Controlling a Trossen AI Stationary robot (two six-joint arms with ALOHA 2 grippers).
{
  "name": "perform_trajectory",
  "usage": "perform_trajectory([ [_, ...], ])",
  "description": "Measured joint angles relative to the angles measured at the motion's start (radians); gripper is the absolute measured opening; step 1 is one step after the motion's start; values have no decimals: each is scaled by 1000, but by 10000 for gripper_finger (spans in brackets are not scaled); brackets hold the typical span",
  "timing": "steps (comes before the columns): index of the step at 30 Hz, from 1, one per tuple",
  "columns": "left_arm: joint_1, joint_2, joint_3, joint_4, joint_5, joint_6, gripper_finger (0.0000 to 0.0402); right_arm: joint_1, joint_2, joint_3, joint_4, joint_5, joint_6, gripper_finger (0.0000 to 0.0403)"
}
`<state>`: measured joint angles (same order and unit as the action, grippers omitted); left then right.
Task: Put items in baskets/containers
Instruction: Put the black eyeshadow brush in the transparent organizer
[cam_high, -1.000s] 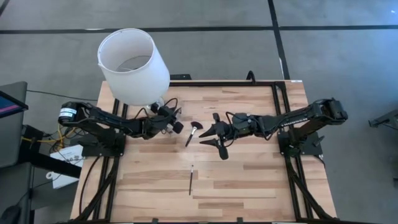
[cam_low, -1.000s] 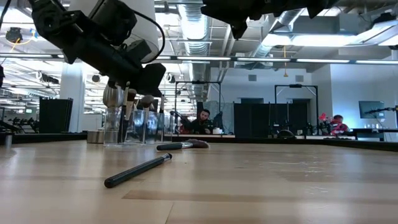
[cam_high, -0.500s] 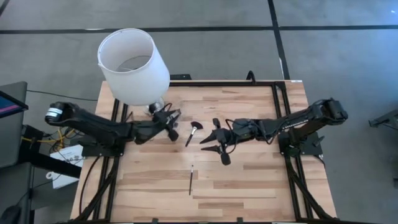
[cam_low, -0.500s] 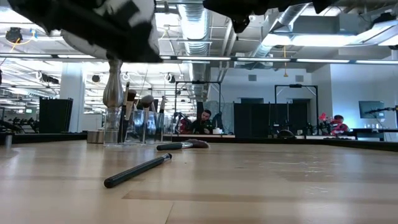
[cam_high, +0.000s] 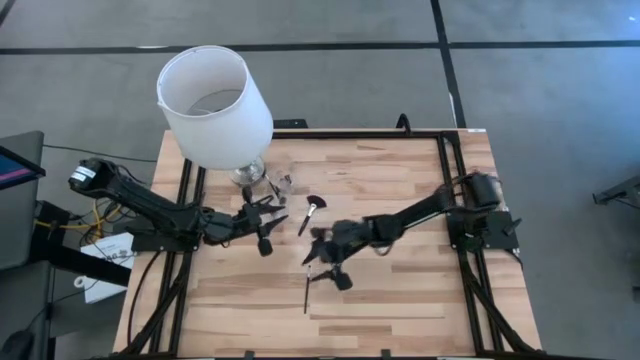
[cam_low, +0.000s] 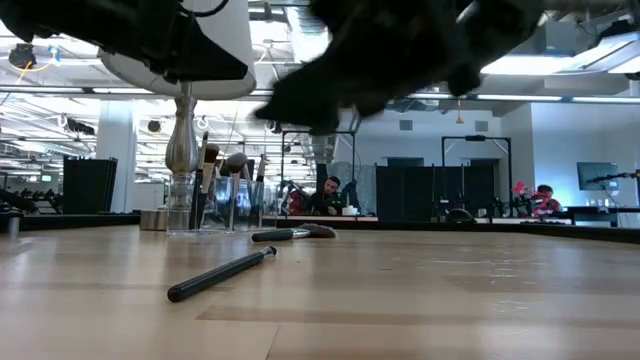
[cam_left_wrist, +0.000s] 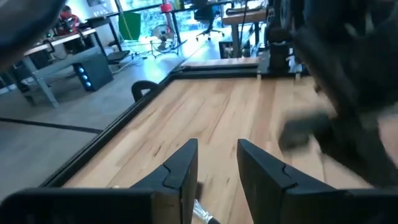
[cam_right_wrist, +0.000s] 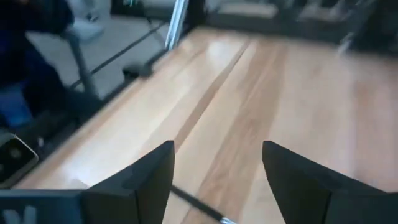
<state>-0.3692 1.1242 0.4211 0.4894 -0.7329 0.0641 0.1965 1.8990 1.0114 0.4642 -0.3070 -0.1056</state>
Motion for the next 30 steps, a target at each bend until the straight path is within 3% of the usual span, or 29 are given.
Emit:
perform_trajectory([
  [4,5,4,-13,4,-1,-1,110,7,156,112,-36,-45,-33,231],
  [9,5,-2,-13,6,1,-1,110,-5,255,213,-268,-79,-61,217],
  [20,6,-2,-13,5,5,-1,110,-14,294,230,-283,-100,-221,199],
  [23,7,-2,-13,5,5,-1,110,-16,294,232,-313,-107,-267,167],
  [27,6,-2,-13,5,5,-11,110,-17,294,232,-332,-120,-294,93],
  [30,6,-2,-13,5,7,-108,110,-22,295,230,-334,-159,-296,44],
])
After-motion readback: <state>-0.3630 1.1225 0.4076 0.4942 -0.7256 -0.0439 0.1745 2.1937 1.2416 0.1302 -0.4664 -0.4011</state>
